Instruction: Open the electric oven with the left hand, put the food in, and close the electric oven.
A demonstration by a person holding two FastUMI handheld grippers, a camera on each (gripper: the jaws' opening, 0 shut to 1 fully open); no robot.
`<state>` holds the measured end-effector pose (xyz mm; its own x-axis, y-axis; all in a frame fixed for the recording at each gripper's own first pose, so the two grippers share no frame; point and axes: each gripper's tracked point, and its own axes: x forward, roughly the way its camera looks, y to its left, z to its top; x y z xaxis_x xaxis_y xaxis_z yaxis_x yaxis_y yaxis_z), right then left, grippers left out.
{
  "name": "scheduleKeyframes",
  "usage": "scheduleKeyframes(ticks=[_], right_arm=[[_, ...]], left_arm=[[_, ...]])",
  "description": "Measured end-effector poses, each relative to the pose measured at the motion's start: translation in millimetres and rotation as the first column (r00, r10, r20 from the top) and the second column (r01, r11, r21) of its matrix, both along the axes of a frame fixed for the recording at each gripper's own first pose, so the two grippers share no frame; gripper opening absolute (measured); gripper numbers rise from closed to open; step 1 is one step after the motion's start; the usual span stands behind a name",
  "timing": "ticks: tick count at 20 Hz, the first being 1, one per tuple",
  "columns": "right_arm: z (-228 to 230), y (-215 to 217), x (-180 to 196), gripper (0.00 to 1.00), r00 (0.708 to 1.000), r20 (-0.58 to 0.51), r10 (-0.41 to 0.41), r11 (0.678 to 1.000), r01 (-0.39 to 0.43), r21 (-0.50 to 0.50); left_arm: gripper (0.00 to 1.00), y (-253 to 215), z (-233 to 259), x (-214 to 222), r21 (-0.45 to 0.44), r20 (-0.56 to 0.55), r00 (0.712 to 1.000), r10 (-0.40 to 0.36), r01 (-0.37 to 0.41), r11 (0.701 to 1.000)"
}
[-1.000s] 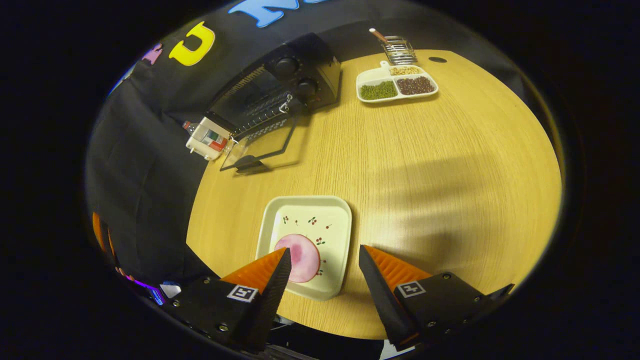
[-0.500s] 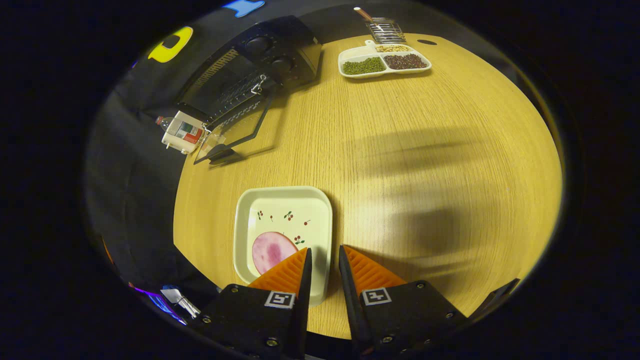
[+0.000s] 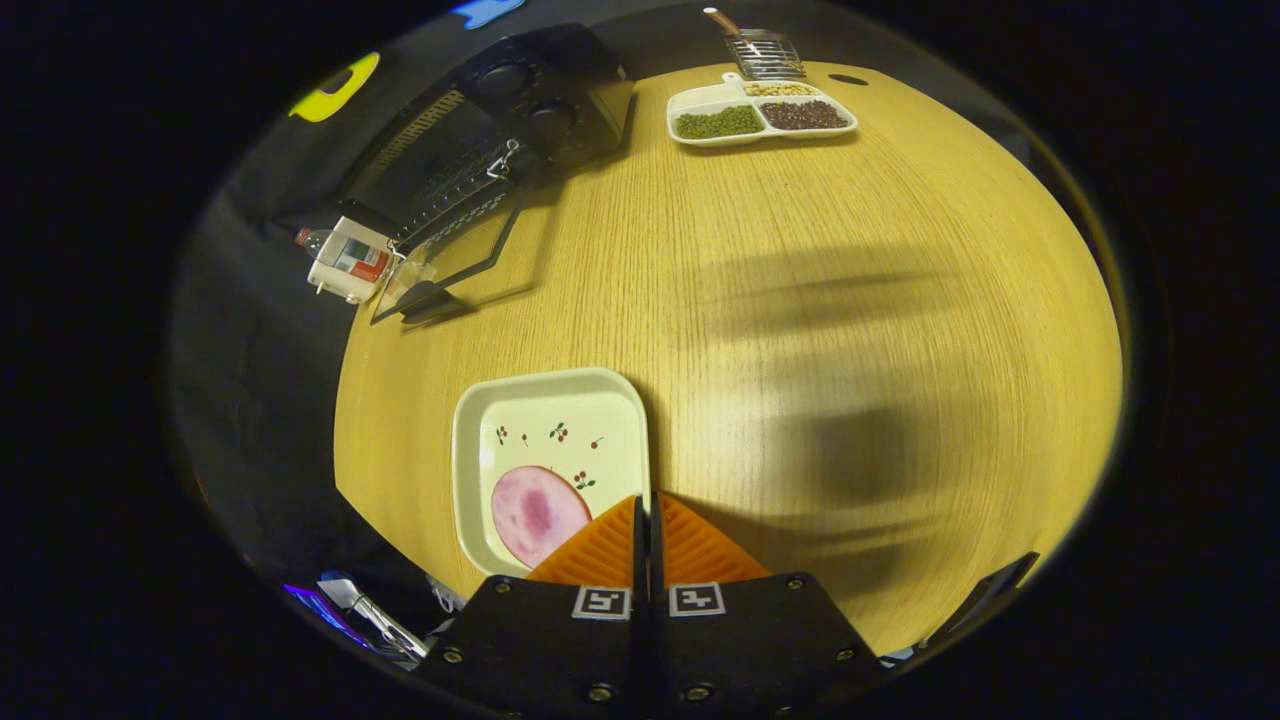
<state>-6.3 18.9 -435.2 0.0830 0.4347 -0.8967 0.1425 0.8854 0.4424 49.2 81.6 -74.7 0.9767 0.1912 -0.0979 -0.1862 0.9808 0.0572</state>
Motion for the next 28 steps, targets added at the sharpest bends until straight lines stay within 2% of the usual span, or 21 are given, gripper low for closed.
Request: scheduleKeyframes(ticks=[1, 2, 3, 4, 5, 6, 8, 9, 14, 15, 16, 17, 19, 21, 22, 23, 24, 27, 28], right_arm=[[4, 4, 0, 0.0, 1.0, -0.003, -0.02, 0.999, 0.02, 0.035], [10, 6, 3, 0.0, 0.999, 0.001, -0.036, 0.998, 0.036, 0.049], [13, 10, 4, 0.0, 0.999, 0.009, -0.039, 0.998, 0.039, 0.057], [19, 13, 5, 0.0, 0.999, 0.016, -0.044, 0.997, 0.043, 0.066], [21, 17, 7, 0.0, 0.998, 0.018, -0.054, 0.995, 0.052, 0.081], [27, 22, 10, 0.0, 0.998, 0.016, -0.065, 0.993, 0.063, 0.1], [41, 32, 14, 0.0, 0.995, 0.02, -0.094, 0.986, 0.09, 0.137], [45, 37, 19, 0.0, 0.994, 0.02, -0.107, 0.983, 0.103, 0.151], [70, 67, 55, 0.0, 0.97, 0.034, -0.241, 0.949, 0.228, 0.217], [72, 72, 62, 0.0, 0.963, 0.038, -0.266, 0.943, 0.251, 0.22], [73, 74, 72, 0.0, 0.957, 0.044, -0.288, 0.937, 0.272, 0.219], [72, 78, 82, 0.0, 0.947, 0.048, -0.318, 0.928, 0.301, 0.217], [72, 86, 101, 0.0, 0.923, 0.043, -0.381, 0.903, 0.362, 0.231], [72, 93, 121, 0.0, 0.892, 0.03, -0.45, 0.869, 0.43, 0.244], [71, 95, 129, 0.0, 0.879, 0.028, -0.476, 0.856, 0.456, 0.243], [70, 98, 136, 0.0, 0.862, 0.024, -0.506, 0.84, 0.486, 0.241], [69, 101, 143, 0.0, 0.848, 0.017, -0.53, 0.825, 0.511, 0.242], [65, 115, 164, 0.0, 0.785, -0.014, -0.62, 0.757, 0.602, 0.254], [64, 119, 170, 0.0, 0.762, -0.022, -0.648, 0.733, 0.631, 0.255]], left_arm=[[1.0, 0, 1, 2, -0.002, 0.003, 1.0, -0.003, 0.003, 1.0], [0.9, 2, 3, 2, -0.001, 0.008, 1.0, -0.003, 0.003, 1.0], [0.96, 3, 3, 3, 0.002, 0.011, 1.0, -0.004, 0.004, 1.0], [0.96, 5, 4, 4, 0.004, 0.014, 1.0, -0.003, 0.003, 1.0], [1.0, 5, 3, 7, 0.002, 0.012, 1.0, -0.005, 0.005, 1.0], [0.9, 6, 1, 9, -0.003, 0.009, 1.0, -0.006, 0.006, 1.0], [0.9, 7, -3, 16, -0.015, 0.006, 1.0, -0.008, 0.008, 1.0], [1.0, 6, -5, 20, -0.022, 0.007, 1.0, -0.009, 0.01, 1.0], [1.0, 5, -13, 37, -0.042, 0.003, 1.0, -0.03, 0.03, 0.999], [0.9, 6, -15, 41, -0.043, 0.004, 0.999, -0.034, 0.034, 0.999], [0.9, 7, -16, 45, -0.044, 0.006, 0.999, -0.036, 0.036, 0.998], [0.96, 9, -19, 50, -0.045, 0.005, 0.999, -0.037, 0.038, 0.998], [1.0, 15, -24, 59, -0.056, -0.005, 0.999, -0.038, 0.038, 0.998], [1.0, 21, -29, 69, -0.067, -0.015, 0.999, -0.044, 0.042, 0.997], [0.96, 26, -29, 73, -0.067, -0.015, 0.999, -0.044, 0.043, 0.997], [0.96, 29, -31, 79, -0.065, -0.013, 0.999, -0.044, 0.043, 0.997], [1.0, 32, -31, 84, -0.064, -0.012, 0.999, -0.047, 0.046, 0.997], [1.0, 40, -37, 103, -0.063, -0.013, 0.998, -0.06, 0.059, 0.996], [0.95, 43, -38, 109, -0.063, -0.012, 0.998, -0.064, 0.063, 0.996]])
